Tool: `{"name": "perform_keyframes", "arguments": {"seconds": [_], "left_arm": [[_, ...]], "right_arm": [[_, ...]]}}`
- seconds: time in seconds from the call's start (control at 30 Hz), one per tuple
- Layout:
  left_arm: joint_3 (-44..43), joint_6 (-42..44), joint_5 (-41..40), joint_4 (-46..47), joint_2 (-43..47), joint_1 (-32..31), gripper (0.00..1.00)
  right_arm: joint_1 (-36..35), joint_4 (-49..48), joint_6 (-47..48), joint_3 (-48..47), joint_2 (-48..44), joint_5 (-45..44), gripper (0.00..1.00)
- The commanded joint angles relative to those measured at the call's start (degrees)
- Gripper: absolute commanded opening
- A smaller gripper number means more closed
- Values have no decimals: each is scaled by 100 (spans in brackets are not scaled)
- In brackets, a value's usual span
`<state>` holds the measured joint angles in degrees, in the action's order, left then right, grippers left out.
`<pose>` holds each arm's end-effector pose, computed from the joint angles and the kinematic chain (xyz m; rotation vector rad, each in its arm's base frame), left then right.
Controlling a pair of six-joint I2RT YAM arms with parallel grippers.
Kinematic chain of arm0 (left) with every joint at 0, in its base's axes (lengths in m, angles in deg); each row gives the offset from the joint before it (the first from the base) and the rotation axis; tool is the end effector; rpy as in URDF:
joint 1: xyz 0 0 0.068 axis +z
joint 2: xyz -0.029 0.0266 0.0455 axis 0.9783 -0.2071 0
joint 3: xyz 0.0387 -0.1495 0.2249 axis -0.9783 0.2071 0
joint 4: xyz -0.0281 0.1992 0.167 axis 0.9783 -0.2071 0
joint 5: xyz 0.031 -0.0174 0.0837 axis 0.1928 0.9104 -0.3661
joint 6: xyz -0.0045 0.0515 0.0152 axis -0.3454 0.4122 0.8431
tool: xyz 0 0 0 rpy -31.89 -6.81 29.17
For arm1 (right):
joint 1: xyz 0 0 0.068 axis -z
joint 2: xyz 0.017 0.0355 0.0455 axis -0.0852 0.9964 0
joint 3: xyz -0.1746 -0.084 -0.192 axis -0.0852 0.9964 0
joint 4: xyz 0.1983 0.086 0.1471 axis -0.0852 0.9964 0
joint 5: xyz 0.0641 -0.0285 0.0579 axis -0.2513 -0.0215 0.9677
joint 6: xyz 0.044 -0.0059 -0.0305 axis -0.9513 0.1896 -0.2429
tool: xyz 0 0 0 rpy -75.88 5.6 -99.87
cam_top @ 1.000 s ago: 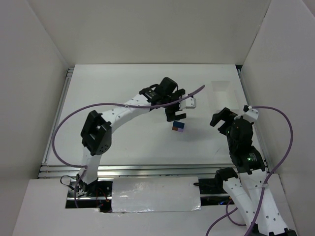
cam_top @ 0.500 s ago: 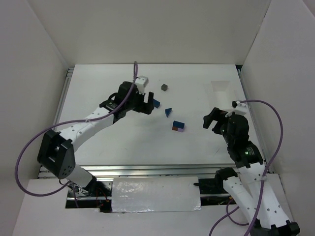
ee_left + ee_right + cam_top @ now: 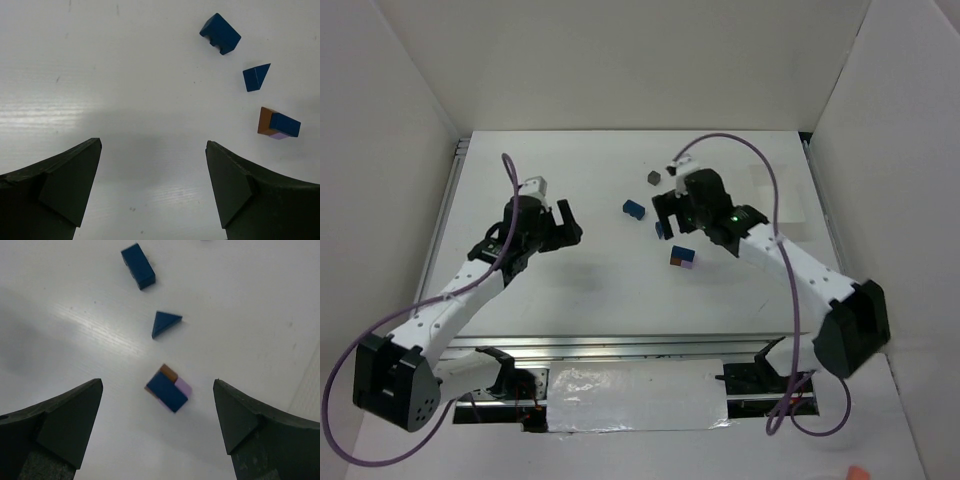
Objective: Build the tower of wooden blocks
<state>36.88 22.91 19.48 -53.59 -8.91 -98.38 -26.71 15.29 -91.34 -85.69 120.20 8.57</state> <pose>0.2485 -0.0885 0.2819 -0.2897 2.1196 -0.4491 0.2465 0.1465 0.3088 -0.4703 2.1361 0.2086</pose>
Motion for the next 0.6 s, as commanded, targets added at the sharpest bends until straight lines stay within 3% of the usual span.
{"name": "perform_keyframes", "arguments": {"seconds": [0.0,0.23,0.4,0.57], "left_arm": [[334,-374,-190,-130,606,170,99],[950,-383,-261,-316,1450,452,99],[1144,-295,81,-17,1521,557,99],[1285,-146,266,177,1451,619,99]], "right_arm": [[-276,-378,1187,-954,941,-56,100],[-207,-177,1671,-2668,2848,927,100],[-110,298,1970,-4205,4220,1270,100],[-14,728,2181,-4971,5159,1518,100]]}}
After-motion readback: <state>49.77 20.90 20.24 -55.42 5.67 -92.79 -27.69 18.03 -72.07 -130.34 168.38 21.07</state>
